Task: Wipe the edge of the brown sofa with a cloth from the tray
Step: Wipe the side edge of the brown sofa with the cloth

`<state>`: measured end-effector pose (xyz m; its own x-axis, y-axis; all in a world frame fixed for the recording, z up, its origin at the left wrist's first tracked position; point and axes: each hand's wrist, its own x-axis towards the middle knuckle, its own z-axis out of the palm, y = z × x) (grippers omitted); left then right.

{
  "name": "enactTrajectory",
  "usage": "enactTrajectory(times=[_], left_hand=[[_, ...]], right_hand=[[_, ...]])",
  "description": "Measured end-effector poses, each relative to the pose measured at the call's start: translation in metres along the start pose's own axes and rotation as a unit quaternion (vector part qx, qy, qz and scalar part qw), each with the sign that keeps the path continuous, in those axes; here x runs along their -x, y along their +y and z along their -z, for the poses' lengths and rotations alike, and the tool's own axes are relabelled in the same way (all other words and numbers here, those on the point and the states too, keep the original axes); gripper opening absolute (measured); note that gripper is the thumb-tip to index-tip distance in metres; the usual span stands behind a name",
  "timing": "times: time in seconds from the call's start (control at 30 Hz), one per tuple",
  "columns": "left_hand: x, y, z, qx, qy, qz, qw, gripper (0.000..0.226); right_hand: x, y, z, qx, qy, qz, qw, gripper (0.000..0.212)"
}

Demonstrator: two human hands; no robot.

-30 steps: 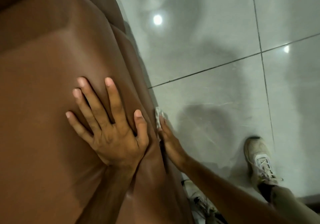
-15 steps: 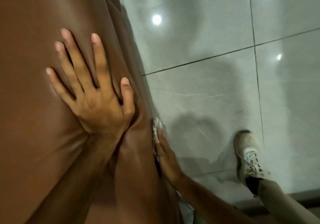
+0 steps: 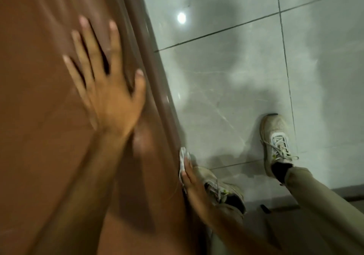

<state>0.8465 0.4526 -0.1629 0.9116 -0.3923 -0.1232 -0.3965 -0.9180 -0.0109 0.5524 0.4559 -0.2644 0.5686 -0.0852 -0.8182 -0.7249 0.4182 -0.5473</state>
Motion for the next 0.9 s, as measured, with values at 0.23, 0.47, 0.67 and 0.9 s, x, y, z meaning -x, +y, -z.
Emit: enactTrajectory(times=[0.23,0.47,0.67,0.9], left_hand=[[0.153,0.012,-0.033,-0.061,0.025,0.042,0.997,0.077],[0.151,0.015,-0.020,-0.050,-0.015,0.044,0.998,0.083],[0.058,-0.005,-0.016,-0.012,0.012,0.009,1.000,0.084],[-0.049,-0.001,-0.009,-0.039,0.066,0.060,0.995,0.081]], right_hand=[[-0.118,-0.066,-0.003,0.054,0.003,0.130,0.990,0.055],[0.018,0.016,-0.005,-0.050,0.016,0.017,0.998,0.053],[-0.142,-0.105,-0.011,0.028,0.007,0.160,0.987,0.050],[-0.060,-0.044,-0.006,-0.073,-0.009,0.046,0.996,0.052]])
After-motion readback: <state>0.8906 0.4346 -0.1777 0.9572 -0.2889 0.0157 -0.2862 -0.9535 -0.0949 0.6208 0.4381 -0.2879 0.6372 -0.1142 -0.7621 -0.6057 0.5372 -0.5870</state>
